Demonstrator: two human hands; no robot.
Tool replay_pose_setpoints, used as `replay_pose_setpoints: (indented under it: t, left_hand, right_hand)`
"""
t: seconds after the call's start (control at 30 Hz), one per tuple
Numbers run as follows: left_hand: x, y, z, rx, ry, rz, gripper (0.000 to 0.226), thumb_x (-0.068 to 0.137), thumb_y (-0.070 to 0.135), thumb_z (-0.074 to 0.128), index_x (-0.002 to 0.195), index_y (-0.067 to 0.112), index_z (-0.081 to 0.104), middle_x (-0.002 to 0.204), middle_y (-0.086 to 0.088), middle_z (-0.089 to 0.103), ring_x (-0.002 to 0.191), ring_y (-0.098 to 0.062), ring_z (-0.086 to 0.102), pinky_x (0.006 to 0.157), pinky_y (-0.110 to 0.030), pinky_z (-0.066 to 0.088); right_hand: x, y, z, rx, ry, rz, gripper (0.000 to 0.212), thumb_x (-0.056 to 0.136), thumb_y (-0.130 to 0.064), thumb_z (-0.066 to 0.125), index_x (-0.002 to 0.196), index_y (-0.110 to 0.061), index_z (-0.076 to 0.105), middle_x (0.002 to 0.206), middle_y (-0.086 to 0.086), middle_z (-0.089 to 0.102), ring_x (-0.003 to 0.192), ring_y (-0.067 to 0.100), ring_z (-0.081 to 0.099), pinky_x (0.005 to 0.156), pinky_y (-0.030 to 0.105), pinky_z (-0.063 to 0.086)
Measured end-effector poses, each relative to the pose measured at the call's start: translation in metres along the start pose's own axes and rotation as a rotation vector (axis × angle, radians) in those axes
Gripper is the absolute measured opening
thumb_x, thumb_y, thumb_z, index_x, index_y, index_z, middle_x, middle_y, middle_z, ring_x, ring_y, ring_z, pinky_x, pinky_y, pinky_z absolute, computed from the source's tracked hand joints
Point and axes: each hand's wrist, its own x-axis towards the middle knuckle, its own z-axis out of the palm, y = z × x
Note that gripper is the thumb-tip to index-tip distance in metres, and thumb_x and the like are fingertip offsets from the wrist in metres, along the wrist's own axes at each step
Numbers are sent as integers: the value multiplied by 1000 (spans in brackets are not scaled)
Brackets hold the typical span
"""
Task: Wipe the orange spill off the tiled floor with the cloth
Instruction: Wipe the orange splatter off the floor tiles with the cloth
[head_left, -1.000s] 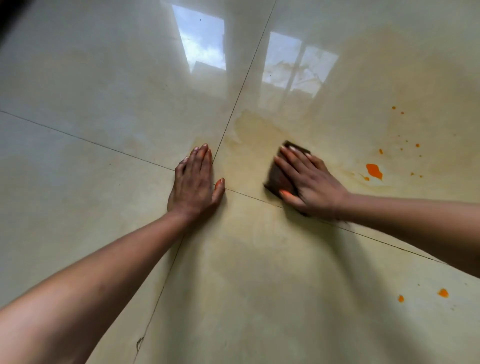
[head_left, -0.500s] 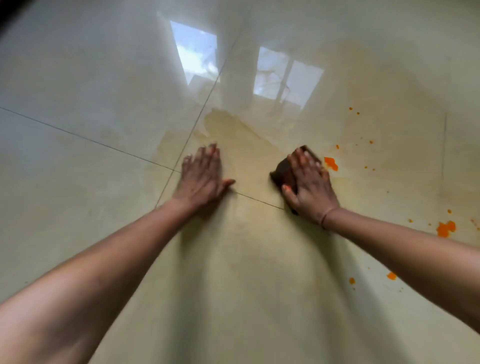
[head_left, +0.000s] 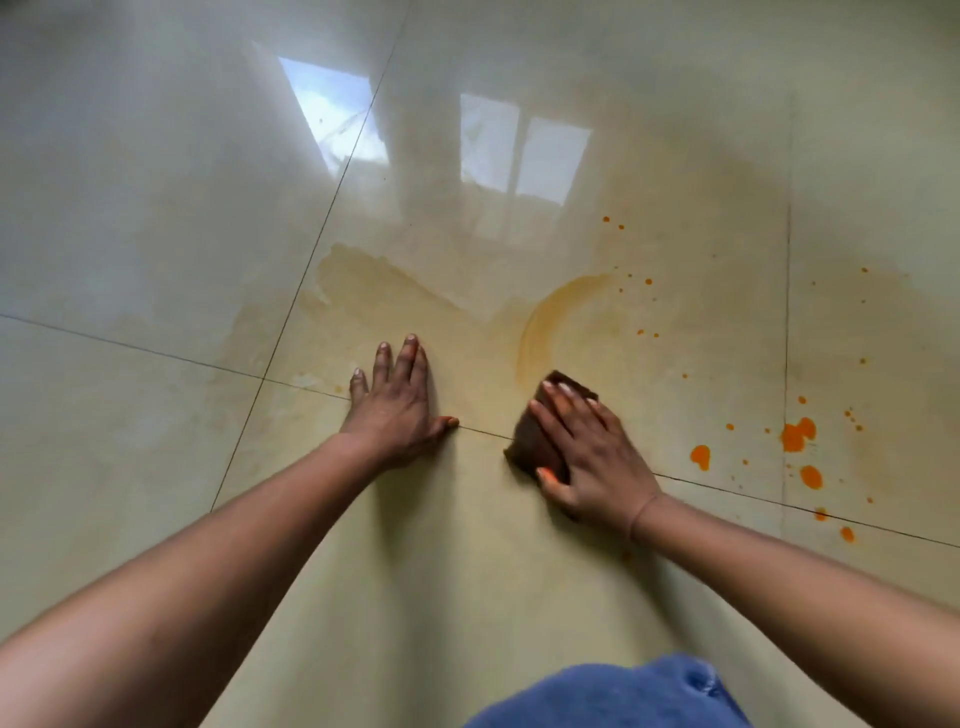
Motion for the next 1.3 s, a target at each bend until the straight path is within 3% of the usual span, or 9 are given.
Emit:
replay_pose_setpoints:
  t: [0.17, 0.37, 0.47, 0.6, 0.8, 1.0, 1.17, 1.23, 1.3]
  left_hand:
    - [1, 1, 1, 26, -15, -28, 102, 87, 70, 35, 148, 7, -16, 157, -4, -24, 144, -34, -17, 114, -58, 7]
    - [1, 7, -15, 28, -42, -50, 109, 82, 65, 54, 150, 7, -9, 160, -5, -14, 147, -32, -4, 114, -56, 21]
    - [0, 10, -25, 84, -61, -40, 114, 78, 68, 57, 150, 7, -6, 161, -5, -10, 147, -28, 1, 114, -55, 20]
    - [19, 16, -31, 148, 40, 51, 118, 74, 70, 59, 151, 8, -5, 160, -4, -14, 147, -27, -3, 115, -54, 14]
    - [62, 31, -64, 80, 22, 95, 137, 59, 71, 72, 151, 10, -9, 159, 0, -19, 147, -29, -10, 115, -59, 9]
    - [97, 29, -63, 44, -40, 124, 159, 37, 68, 83, 149, 13, -14, 159, 3, -19, 145, -31, -12, 111, -63, 11]
    - [92, 33, -65, 44, -74, 118, 159, 39, 64, 85, 149, 10, -15, 159, 0, -20, 145, -34, -11, 111, -62, 15]
    - [92, 34, -67, 33, -58, 117, 158, 39, 62, 86, 149, 9, -15, 159, -1, -20, 145, -34, -11, 111, -63, 15]
    - [92, 38, -68, 19, -66, 101, 160, 37, 60, 88, 149, 8, -14, 159, 0, -19, 145, -34, -11, 110, -65, 15]
  right_hand:
    - [87, 41, -24, 75, 136, 515, 78, 88, -51, 45, 154, -18, 18, 162, 8, 12, 150, 24, 9, 120, 42, 8]
    - [18, -16, 1, 68, 25, 128, 82, 82, -56, 43, 152, -21, 23, 161, 7, 19, 149, 23, 14, 118, 45, 20]
    - [-10, 24, -5, 49, -12, 192, 83, 84, -56, 45, 154, -21, 17, 163, 6, 12, 150, 23, 11, 119, 45, 17]
    - [80, 33, -27, 99, 125, 587, 80, 90, -50, 47, 155, -19, 12, 163, 7, 6, 150, 22, 3, 120, 40, 2]
    - [-8, 3, -1, 96, 46, 274, 84, 81, -58, 40, 154, -20, 20, 162, 7, 14, 149, 23, 15, 118, 44, 19]
    - [118, 87, -41, 155, 268, 931, 75, 92, -50, 42, 153, -13, 19, 161, 14, 15, 149, 27, 9, 120, 46, 10]
    - [75, -5, -7, 123, 141, 383, 81, 83, -55, 43, 153, -20, 22, 162, 7, 17, 149, 23, 12, 119, 45, 16]
    - [32, 20, -8, 103, 147, 375, 82, 80, -56, 41, 152, -21, 26, 161, 6, 20, 148, 23, 17, 117, 47, 22]
    - [51, 67, -23, 142, 196, 604, 79, 83, -54, 39, 152, -17, 25, 161, 9, 19, 149, 25, 16, 119, 44, 15]
